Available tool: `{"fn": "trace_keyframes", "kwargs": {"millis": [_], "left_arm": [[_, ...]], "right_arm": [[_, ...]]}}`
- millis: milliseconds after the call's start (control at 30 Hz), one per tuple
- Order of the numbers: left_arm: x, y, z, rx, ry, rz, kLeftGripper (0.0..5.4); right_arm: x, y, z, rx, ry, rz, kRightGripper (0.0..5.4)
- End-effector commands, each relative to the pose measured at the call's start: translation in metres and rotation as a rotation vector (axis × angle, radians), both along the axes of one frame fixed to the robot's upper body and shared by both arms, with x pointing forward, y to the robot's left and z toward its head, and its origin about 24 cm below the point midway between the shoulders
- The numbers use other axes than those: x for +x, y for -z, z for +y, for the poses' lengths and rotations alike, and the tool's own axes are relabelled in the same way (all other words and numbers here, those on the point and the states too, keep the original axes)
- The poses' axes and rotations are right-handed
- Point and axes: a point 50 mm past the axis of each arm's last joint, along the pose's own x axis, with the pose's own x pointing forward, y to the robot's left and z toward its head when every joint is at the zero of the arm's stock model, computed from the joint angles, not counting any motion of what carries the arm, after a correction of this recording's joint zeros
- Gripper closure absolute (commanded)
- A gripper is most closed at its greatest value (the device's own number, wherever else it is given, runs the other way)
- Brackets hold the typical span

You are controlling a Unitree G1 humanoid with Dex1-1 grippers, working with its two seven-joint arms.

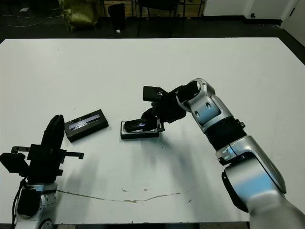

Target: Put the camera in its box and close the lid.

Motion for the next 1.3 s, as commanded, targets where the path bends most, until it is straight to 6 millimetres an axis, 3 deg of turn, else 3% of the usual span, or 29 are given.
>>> {"fn": "trace_keyframes", "kwargs": {"millis": [33, 1300], "left_arm": [[-0.0024, 0.0042, 0.0013, 0.009, -0.006, 0.03, 5.4], [-0.0037, 0.0059, -0.0016, 0.011, -0.003, 0.036, 5.4]], "right_arm": [[-0.0015, 0.0048, 0.0021, -0.011, -0.022, 0.018, 4.81], [0.0, 0.003, 0.0018, -0.012, 0.029, 0.025, 4.81]]}}
